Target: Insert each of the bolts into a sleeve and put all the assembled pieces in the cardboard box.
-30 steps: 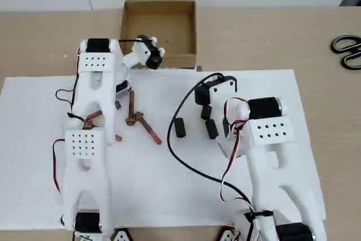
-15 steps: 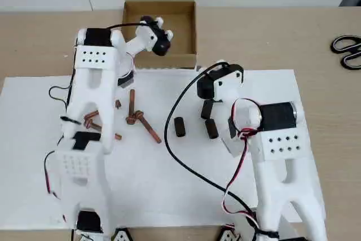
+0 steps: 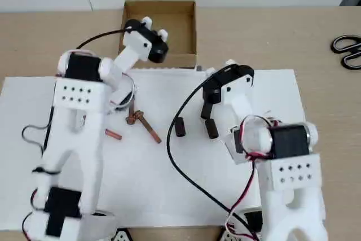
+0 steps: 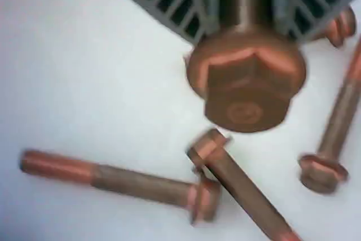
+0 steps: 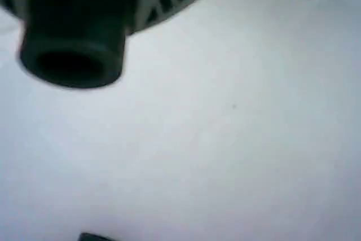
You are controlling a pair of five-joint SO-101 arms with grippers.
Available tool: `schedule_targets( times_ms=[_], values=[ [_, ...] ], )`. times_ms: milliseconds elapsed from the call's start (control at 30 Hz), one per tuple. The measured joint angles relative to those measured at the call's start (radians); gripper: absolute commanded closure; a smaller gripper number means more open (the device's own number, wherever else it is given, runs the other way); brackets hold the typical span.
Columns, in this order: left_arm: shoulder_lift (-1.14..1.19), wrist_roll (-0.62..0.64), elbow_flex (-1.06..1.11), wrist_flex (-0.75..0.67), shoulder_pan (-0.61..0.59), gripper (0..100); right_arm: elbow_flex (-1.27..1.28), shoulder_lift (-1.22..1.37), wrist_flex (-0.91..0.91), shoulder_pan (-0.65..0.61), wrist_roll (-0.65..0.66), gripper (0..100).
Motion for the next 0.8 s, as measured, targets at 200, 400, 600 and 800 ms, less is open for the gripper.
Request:
schedule_targets(
  times_ms=[200, 400, 600, 800],
  values=[
    [-0.264, 0.190, 0.270, -0.150, 0.034, 100, 0.035, -0.084, 0.000, 0.000, -0.012, 99.5],
    [-0.575, 0.417, 0.611, -0.381, 0.107, 100, 0.150, -0.183, -0.086, 0.000, -0.189, 99.5],
    [-0.913, 0.637, 0.936, -0.606, 0.117, 99, 0.322, -0.377, -0.224, 0.000, -0.267, 99.5],
    [-1.172, 0.752, 1.115, -0.637, 0.117, 99, 0.503, -0.562, -0.333, -0.115, -0.301, 99.5]
  ],
)
